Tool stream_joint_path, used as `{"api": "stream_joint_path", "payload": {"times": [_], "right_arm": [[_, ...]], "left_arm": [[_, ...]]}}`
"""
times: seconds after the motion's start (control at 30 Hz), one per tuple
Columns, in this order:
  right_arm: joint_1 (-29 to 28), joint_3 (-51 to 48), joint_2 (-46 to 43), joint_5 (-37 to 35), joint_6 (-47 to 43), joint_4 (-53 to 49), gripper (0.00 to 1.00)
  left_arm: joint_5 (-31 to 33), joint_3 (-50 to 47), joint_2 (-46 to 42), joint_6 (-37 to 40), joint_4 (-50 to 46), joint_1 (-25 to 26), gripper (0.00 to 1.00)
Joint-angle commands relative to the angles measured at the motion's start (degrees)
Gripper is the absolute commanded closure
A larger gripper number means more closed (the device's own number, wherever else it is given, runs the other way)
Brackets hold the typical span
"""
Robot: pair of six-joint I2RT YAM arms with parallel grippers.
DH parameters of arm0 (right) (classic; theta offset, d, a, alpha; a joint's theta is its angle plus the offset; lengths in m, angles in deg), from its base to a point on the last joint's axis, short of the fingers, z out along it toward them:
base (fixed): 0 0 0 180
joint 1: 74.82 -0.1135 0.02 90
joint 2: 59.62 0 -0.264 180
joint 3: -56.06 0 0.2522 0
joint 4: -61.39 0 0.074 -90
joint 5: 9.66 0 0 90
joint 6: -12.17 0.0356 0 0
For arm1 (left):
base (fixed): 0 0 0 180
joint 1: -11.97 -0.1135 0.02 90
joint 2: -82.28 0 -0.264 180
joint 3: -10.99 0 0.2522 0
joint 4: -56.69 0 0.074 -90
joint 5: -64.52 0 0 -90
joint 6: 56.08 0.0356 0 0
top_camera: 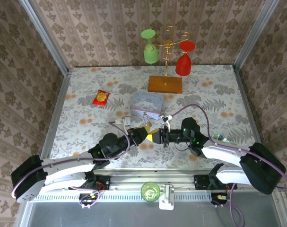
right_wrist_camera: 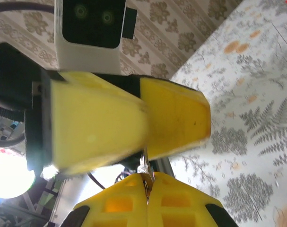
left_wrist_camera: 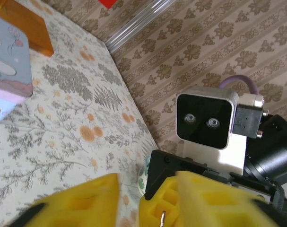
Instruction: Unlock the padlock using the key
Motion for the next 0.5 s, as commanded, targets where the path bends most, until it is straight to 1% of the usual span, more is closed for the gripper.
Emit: {"api": "stream_joint_path", "payload": {"times": [0.0, 0.03, 0.1, 0.13, 0.23, 0.3, 0.4, 0.47], "right_arm": [[0.1, 3.7, -4.1, 1.3, -9.3, -16.7, 1.00], [0.0, 4.8, -5.0, 1.2, -12.0, -23.2, 1.00], [-0.2, 7.1, -6.2, 0.3, -16.4, -31.7, 1.00], [-0.2, 8.1, -6.6, 0.0, -17.8, -34.8, 1.00], [-0.1, 9.8, -6.2, -0.4, -20.2, -39.7, 1.00], [-0.2, 11.3, -4.7, -1.1, -22.1, -43.7, 1.00], [-0.3, 12.3, -3.2, -3.1, -23.7, -46.8, 1.00], [-0.3, 12.7, -2.5, -3.2, -23.9, -47.3, 1.00]], "left_arm": [[-0.5, 0.7, -4.8, 0.0, -6.0, -1.8, 0.49], [-1.8, 1.9, -6.3, 0.3, -10.6, -2.9, 0.46], [-4.9, 4.1, -8.2, 2.5, -17.2, -4.3, 0.40], [-6.2, 5.4, -8.8, 3.2, -20.7, -5.0, 0.38], [-9.2, 8.0, -8.6, 3.9, -29.1, -7.0, 0.37], [-9.7, 7.4, -8.1, 3.4, -29.3, -7.9, 0.37], [-11.3, 6.1, -5.4, 3.5, -24.2, -8.6, 0.37], [-13.2, 6.5, -2.3, 5.6, -20.1, -8.5, 0.37]]}}
